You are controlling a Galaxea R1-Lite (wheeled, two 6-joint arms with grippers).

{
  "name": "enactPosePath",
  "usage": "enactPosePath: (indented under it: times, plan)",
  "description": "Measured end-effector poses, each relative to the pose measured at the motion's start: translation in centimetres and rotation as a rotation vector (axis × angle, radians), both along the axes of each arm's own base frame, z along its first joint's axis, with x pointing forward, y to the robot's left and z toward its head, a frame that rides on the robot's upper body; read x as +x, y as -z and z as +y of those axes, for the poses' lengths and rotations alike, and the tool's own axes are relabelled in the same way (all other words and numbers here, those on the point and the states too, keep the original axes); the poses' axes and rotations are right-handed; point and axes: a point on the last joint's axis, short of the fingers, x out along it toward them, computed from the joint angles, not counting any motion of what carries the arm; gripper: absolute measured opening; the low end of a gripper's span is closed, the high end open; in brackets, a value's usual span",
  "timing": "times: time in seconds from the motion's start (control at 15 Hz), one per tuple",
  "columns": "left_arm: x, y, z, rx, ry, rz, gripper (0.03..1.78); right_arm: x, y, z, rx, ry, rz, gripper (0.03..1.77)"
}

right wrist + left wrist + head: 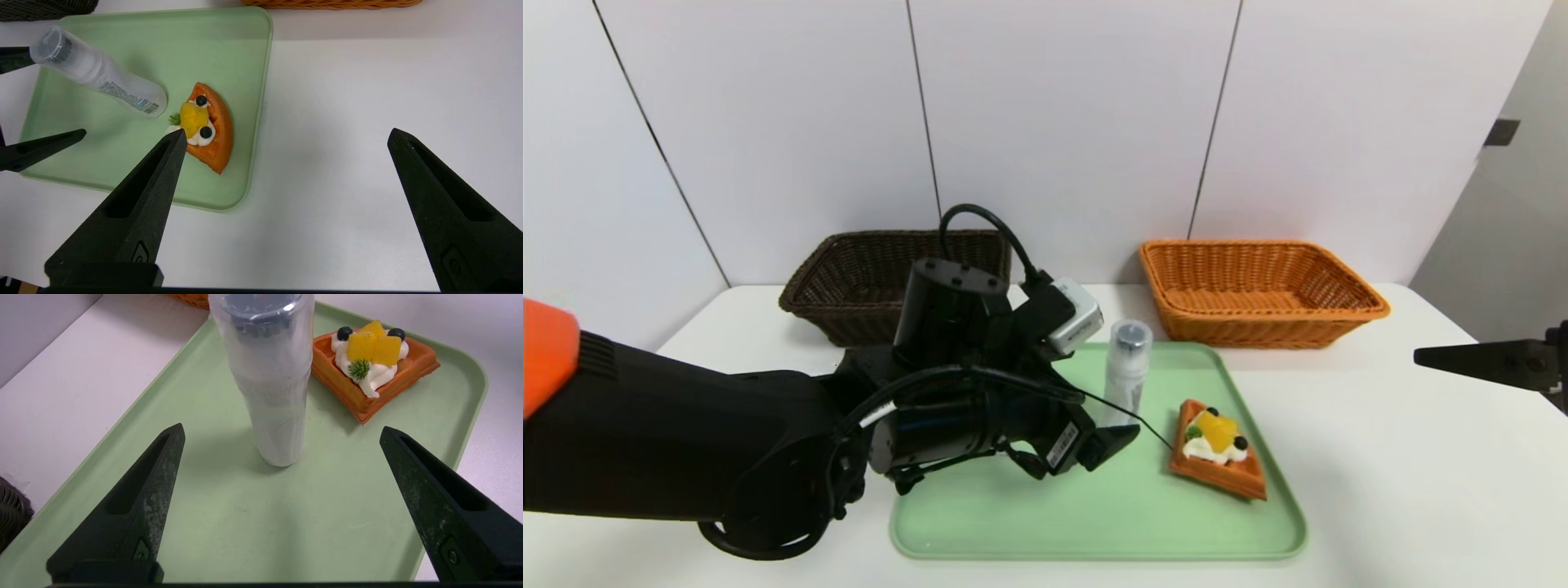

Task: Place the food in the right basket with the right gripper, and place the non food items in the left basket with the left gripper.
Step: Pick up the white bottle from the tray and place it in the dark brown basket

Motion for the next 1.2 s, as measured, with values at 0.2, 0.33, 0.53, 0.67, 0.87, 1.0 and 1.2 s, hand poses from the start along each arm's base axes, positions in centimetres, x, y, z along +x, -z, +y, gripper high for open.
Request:
enactPosePath:
  times: [0.2,0.33,0.53,0.67,0.87,1.0,1.2]
  plan:
    - [0.3,0.6,-0.9,-0.025,0.013,-0.027,1.69,-0.1,-0.1,0.0,0.000,-0.001,-0.004,1.70]
    - [1.0,0.9,-1.9,-0.051,0.020,-0.058,1.69,-0.3,-0.1,0.0,0.000,-0.004,-0.007,1.70]
    - [1.8,1.5,-2.9,-0.052,0.027,-0.071,1.69,-0.7,-0.1,0.0,-0.003,-0.006,-0.012,1.70]
    - [2.2,2.0,-3.3,-0.048,0.025,-0.067,1.69,-0.9,-0.1,0.0,-0.003,-0.006,-0.014,1.70]
    - [2.5,2.4,-3.6,-0.043,0.023,-0.061,1.69,-1.1,-0.1,0.0,-0.004,-0.006,-0.012,1.70]
    - [2.9,2.4,-3.9,-0.049,0.019,-0.061,1.69,-1.1,-0.1,0.0,-0.004,-0.005,-0.014,1.70]
    - [3.7,2.2,-4.4,-0.053,0.013,-0.064,1.69,-1.2,-0.2,0.0,-0.004,-0.006,-0.017,1.70]
